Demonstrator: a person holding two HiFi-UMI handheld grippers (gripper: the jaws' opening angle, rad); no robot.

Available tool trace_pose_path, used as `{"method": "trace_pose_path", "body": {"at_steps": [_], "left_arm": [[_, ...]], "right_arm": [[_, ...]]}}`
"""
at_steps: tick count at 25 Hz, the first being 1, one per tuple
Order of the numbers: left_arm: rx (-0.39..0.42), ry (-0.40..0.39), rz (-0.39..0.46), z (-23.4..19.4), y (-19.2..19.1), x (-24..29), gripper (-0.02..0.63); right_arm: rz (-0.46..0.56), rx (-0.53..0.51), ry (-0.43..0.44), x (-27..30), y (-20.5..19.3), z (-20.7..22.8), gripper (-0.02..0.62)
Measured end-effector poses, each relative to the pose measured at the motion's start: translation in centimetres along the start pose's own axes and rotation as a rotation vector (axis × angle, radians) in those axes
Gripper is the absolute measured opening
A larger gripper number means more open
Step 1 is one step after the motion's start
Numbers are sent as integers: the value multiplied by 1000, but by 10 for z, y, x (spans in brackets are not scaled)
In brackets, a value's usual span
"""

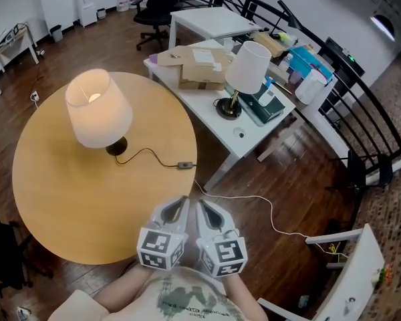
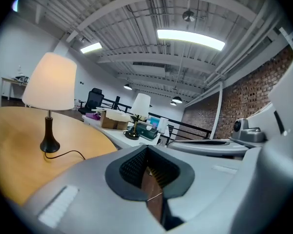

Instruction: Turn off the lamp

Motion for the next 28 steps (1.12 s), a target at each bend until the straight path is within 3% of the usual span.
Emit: {"method": "trace_pose_path", "body": {"at_steps": [8,17,28], "left_arm": [[-14,74,6,-4,1,35,0],[-43,259,43,-3,9,99,0],[-94,467,44,-4,-1,156,0]], "right_arm": [[-4,-22,82,30,5,37,2],[-8,-51,263,78,23,109,2],[-65,-92,471,118,28,161,2]]}}
Point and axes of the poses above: the fingertips, and each gripper's own axes: x forward along the fingers, z to its right, y out of its top, the point moved 7 cm from there along -x, backward along the fingers, and after that the axes turned 10 degrees about y, right-handed, at the moved point
